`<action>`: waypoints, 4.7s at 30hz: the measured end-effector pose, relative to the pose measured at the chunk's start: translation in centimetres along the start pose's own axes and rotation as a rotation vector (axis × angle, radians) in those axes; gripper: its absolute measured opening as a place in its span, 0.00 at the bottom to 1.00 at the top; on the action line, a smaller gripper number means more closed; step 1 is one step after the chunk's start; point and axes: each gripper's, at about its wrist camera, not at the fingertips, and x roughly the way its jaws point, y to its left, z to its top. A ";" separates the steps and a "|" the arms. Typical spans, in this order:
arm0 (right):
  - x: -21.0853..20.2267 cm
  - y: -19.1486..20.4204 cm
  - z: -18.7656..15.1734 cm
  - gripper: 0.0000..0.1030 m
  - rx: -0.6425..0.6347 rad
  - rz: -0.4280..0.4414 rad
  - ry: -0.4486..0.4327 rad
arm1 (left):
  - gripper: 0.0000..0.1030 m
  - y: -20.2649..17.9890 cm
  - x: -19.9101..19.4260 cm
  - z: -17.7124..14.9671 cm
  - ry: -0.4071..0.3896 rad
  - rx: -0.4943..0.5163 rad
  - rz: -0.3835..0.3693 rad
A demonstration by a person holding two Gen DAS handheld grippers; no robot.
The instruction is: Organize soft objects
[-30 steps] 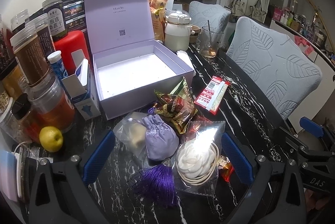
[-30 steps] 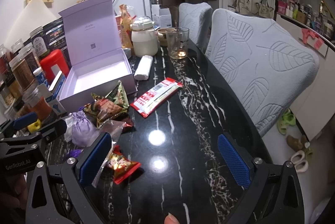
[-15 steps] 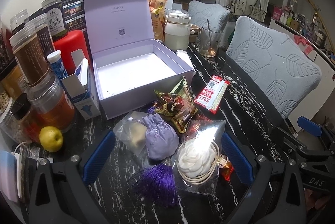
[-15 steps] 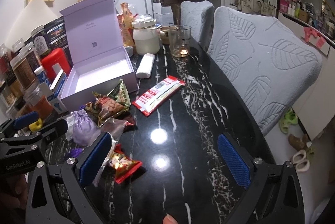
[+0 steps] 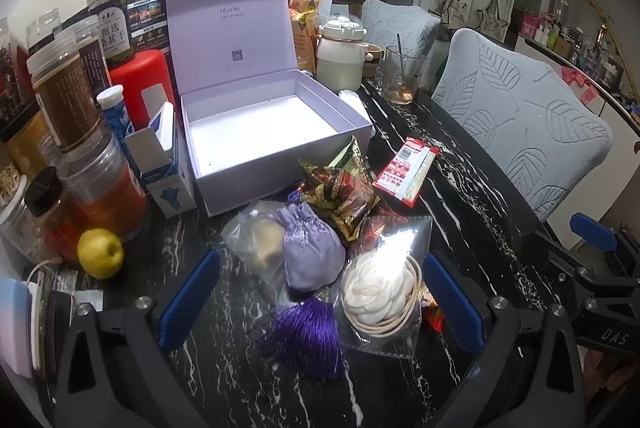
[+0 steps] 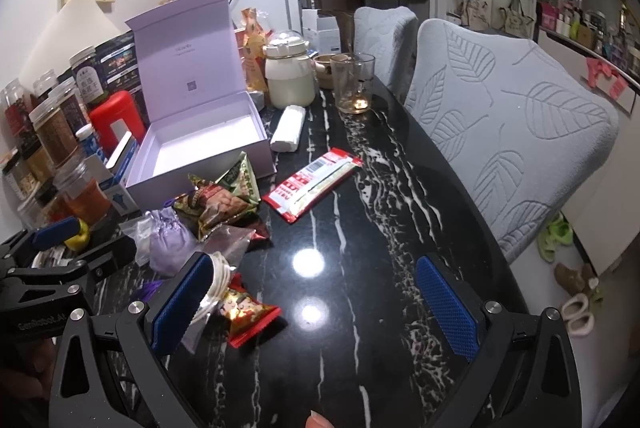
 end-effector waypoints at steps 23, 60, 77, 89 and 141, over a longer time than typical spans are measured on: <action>0.6 -1.3 -4.1 1.00 0.004 0.050 0.069 | 1.00 0.8 0.5 -5.1 0.092 -0.072 -0.063; 9.2 -3.0 -1.9 1.00 -0.043 0.133 0.217 | 0.63 1.8 10.9 -0.7 0.164 -0.187 -0.080; 8.8 -2.2 -1.8 1.00 -0.056 0.184 0.227 | 0.42 2.8 6.5 -0.8 0.109 -0.210 -0.123; 8.1 1.9 -1.6 0.93 -0.110 0.346 0.206 | 0.42 6.5 1.4 -3.4 0.080 -0.266 -0.019; -0.5 3.9 -4.6 0.14 -0.098 0.527 0.029 | 0.42 2.3 -5.8 -5.0 -0.107 -0.131 -0.102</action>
